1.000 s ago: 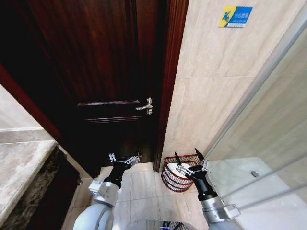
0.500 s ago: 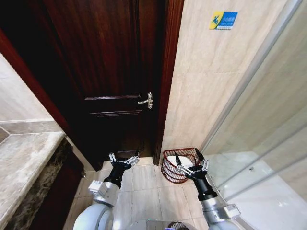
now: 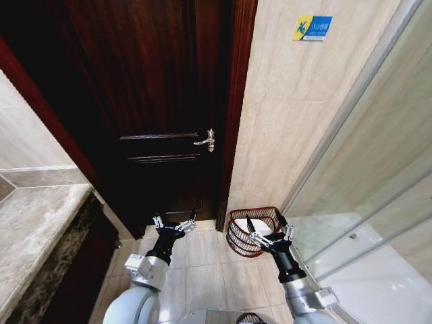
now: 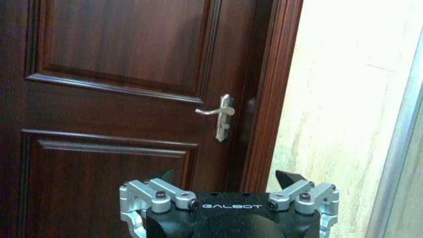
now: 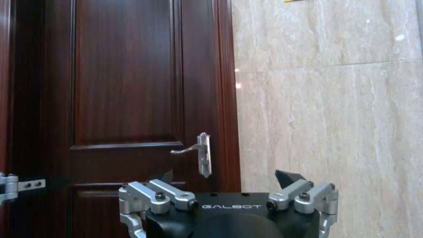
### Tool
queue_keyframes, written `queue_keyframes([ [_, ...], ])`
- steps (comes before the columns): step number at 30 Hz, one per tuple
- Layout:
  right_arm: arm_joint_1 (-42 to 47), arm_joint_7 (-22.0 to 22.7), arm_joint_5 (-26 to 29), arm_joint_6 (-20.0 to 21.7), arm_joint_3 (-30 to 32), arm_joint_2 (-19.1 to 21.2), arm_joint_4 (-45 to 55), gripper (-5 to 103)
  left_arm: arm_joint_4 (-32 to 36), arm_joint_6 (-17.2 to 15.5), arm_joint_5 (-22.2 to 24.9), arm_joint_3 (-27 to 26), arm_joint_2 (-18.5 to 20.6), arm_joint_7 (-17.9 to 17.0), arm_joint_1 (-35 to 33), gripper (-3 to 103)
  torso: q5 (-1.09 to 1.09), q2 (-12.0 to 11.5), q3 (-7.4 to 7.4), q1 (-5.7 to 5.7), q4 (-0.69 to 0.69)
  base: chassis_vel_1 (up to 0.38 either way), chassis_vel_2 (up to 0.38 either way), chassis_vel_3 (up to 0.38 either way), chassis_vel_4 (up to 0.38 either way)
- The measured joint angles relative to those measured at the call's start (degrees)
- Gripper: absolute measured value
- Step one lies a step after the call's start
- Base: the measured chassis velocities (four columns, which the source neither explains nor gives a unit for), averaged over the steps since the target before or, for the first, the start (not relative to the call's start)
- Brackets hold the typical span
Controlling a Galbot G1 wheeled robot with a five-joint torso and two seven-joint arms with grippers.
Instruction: Discard the used towel into the hamper.
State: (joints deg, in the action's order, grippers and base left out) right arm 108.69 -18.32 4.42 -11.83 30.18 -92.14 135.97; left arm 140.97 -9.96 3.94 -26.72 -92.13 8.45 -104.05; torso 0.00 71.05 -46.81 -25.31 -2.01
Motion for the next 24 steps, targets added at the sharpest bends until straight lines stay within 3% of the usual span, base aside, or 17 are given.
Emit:
queue_keyframes([
  [24,0.0,0.0,0.0,0.0,0.0,0.0,0.0,100,0.0,0.0,0.0,0.0,0.0,0.0,0.0,100,0.0,0.0,0.0,0.01,0.0,-0.068,-0.069,-0.07,-0.07],
])
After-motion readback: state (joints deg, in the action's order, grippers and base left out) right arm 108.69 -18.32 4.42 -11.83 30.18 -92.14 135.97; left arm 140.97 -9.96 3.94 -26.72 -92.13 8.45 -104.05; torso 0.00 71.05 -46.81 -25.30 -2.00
